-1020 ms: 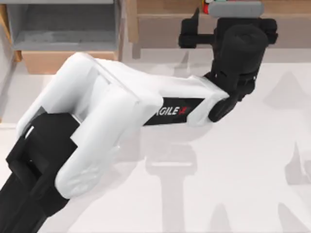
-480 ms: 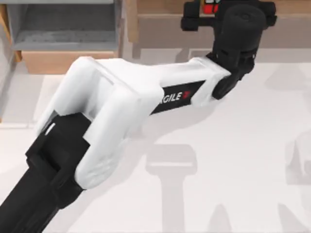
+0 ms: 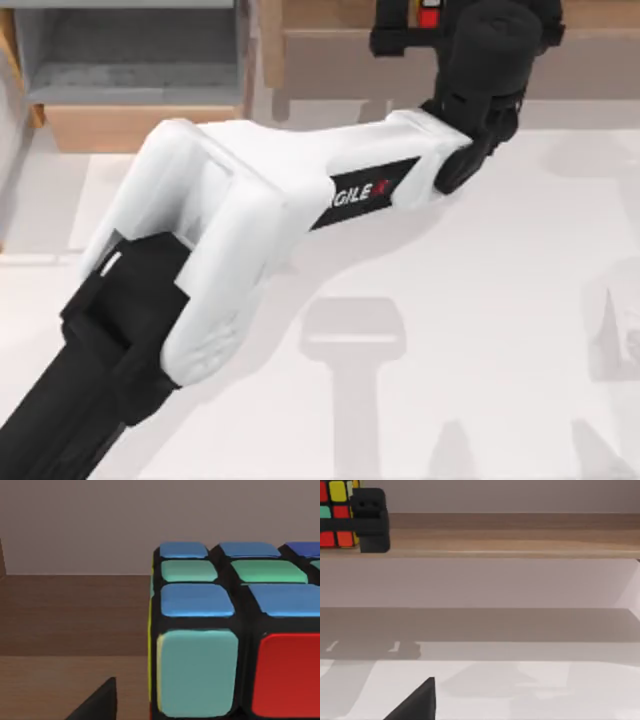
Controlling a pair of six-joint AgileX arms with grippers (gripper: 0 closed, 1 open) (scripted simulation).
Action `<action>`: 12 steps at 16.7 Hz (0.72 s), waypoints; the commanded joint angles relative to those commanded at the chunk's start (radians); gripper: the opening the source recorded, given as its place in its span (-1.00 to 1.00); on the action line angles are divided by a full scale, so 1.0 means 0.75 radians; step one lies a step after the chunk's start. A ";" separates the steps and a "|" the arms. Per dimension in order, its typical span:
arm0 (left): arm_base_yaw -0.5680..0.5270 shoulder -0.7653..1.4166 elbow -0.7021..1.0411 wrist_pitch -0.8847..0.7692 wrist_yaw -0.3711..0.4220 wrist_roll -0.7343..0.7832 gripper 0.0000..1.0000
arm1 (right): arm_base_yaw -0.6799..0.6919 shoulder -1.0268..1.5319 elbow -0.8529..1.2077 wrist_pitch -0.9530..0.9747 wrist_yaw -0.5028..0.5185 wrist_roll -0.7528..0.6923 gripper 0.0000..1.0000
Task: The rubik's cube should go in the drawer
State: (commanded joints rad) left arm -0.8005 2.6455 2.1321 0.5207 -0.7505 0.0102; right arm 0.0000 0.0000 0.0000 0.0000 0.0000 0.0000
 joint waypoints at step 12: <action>0.000 0.000 0.000 0.000 0.000 0.000 -0.96 | 0.000 0.000 0.000 0.000 0.000 0.000 1.00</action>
State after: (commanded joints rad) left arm -0.8005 2.6455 2.1321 0.5207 -0.7505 0.0102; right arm 0.0000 0.0000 0.0000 0.0000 0.0000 0.0000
